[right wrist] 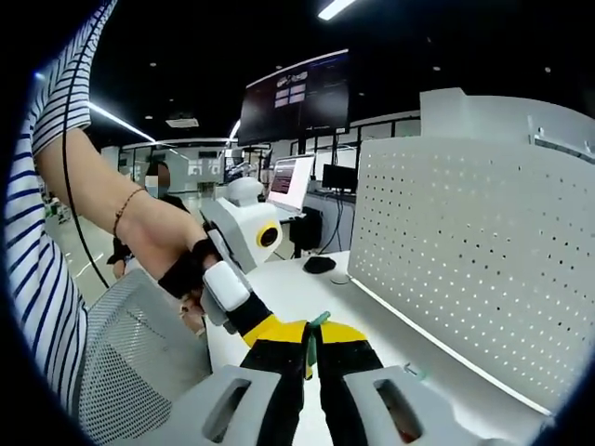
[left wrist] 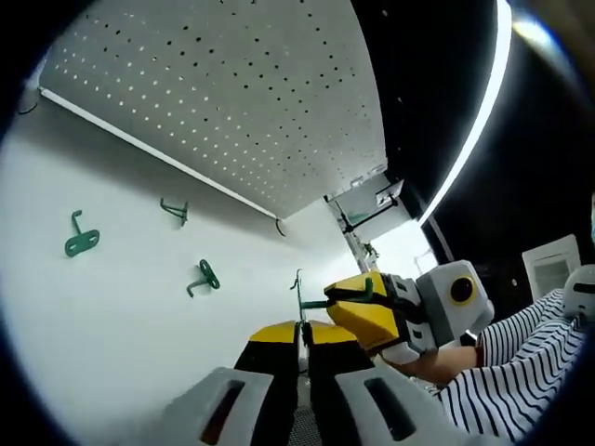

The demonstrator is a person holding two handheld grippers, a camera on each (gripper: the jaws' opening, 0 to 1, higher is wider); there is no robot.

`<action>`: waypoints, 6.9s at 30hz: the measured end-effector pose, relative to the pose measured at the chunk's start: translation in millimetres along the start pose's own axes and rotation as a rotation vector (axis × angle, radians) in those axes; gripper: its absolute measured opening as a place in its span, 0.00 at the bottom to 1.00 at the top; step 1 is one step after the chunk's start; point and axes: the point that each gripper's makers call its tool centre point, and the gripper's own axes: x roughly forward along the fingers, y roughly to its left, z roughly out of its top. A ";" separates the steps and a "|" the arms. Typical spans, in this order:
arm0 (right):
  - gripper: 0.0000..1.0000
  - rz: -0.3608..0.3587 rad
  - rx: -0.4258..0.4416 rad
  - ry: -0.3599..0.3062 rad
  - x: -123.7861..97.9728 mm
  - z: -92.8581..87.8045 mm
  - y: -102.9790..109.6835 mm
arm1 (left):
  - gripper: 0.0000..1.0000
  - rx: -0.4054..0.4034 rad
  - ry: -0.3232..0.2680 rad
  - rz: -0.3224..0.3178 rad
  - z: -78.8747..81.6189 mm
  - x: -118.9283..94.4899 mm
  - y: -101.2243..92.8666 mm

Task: Insert the hook assembly into the mounting plate slot until the hook locks in place.

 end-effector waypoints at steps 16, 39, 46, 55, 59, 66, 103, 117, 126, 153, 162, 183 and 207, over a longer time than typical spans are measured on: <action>0.09 -0.047 0.190 0.039 -2.1 0.3 -10.3 | 0.01 0.262 -0.079 0.233 27.8 -13.9 16.8; 0.12 -0.055 0.492 -0.164 5.9 58.3 -17.2 | 0.01 0.770 -0.318 0.373 63.1 -29.8 -34.3; 0.07 -0.058 0.492 -0.175 7.5 63.0 -13.2 | 0.01 0.789 -0.365 0.399 69.6 -36.6 -39.1; 0.02 -0.046 0.468 -0.161 11.6 64.7 -11.1 | 0.01 0.798 -0.384 0.424 71.2 -45.0 -40.6; 0.01 -0.050 0.446 -0.185 10.8 72.4 -9.8 | 0.01 0.806 -0.401 0.422 74.8 -49.4 -45.8; 0.00 -0.038 0.431 -0.143 16.6 70.3 -4.3 | 0.03 0.826 -0.378 0.453 71.3 -52.1 -41.0; 0.00 -0.283 0.081 -0.168 13.6 88.1 -32.8 | 0.83 0.667 -0.415 0.432 45.4 -89.1 -0.9; 0.00 -0.502 0.068 -0.175 1.0 85.9 -102.8 | 0.92 0.695 -0.391 0.541 36.2 -98.4 22.3; 0.00 -0.616 0.083 -0.193 -12.1 87.7 -148.4 | 0.94 0.672 -0.412 0.545 41.5 -107.2 26.2; 0.00 -0.875 0.159 -0.274 -24.5 111.2 -251.4 | 1.00 0.588 -0.429 0.512 38.9 -109.2 33.1; 0.00 -0.901 0.203 -0.335 -18.7 128.0 -268.1 | 0.99 0.579 -0.424 0.519 38.0 -110.5 35.2; 0.00 -0.966 0.212 -0.381 -9.7 135.8 -285.6 | 0.96 0.573 -0.397 0.521 34.8 -109.5 37.4; 0.01 -1.023 0.281 -0.388 -8.8 131.3 -291.5 | 0.95 0.555 -0.396 0.534 35.4 -111.2 41.8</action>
